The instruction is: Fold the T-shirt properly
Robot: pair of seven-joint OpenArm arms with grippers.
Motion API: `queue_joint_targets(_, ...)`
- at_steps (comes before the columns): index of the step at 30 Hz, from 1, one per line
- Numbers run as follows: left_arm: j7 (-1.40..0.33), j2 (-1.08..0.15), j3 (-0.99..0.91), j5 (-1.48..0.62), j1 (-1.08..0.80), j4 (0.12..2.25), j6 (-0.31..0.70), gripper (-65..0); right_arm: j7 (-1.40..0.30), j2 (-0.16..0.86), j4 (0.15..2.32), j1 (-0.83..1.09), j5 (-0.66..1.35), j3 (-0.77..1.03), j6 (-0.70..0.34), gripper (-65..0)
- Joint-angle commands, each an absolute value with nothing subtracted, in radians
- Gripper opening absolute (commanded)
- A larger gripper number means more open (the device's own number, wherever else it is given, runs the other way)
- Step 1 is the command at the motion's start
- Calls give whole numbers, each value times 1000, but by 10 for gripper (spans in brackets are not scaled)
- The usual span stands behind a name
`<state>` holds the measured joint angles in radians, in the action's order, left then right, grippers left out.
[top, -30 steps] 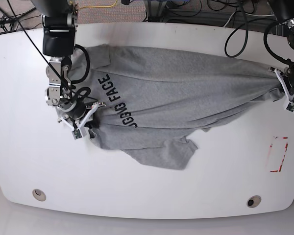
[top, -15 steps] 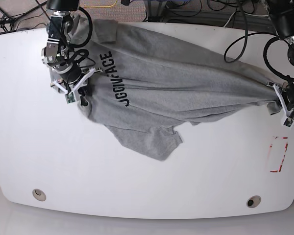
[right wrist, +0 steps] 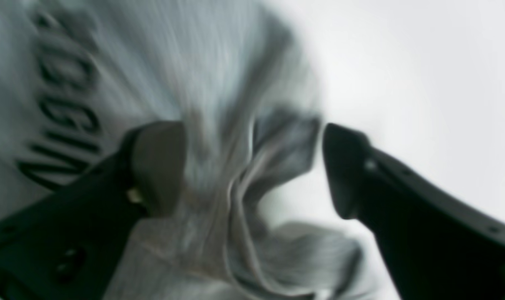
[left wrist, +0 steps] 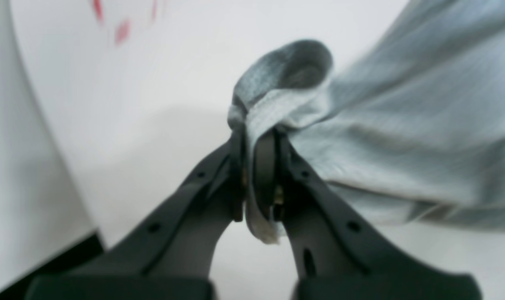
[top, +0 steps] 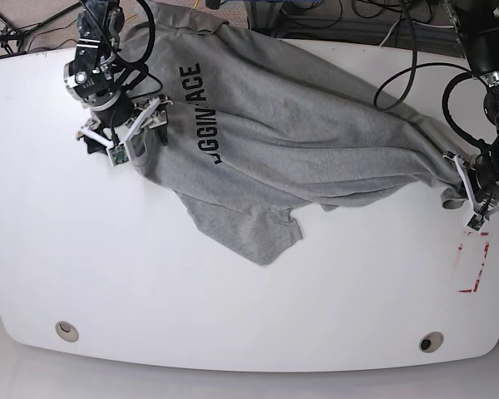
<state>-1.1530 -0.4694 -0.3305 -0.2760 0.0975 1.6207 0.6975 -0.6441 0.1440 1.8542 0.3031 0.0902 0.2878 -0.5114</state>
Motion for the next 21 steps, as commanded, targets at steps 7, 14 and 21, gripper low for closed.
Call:
queue_joint_targets(7, -1144, -492, -335, -271, 113, 1633, 698, -650, -797, 162, 1897, 58, 94, 306, -515, -117)
queue_joint_targets(14, -1144, -492, -335, -271, 113, 1635, 698, -650, -776, 170, 1649, -124, 93, 305, -527, -119)
queue_joint_targets(21, -1144, -492, -338, -271, 111, 1633, 698, -650, -648, 183, 1402, -200, 91, 305, -553, -119)
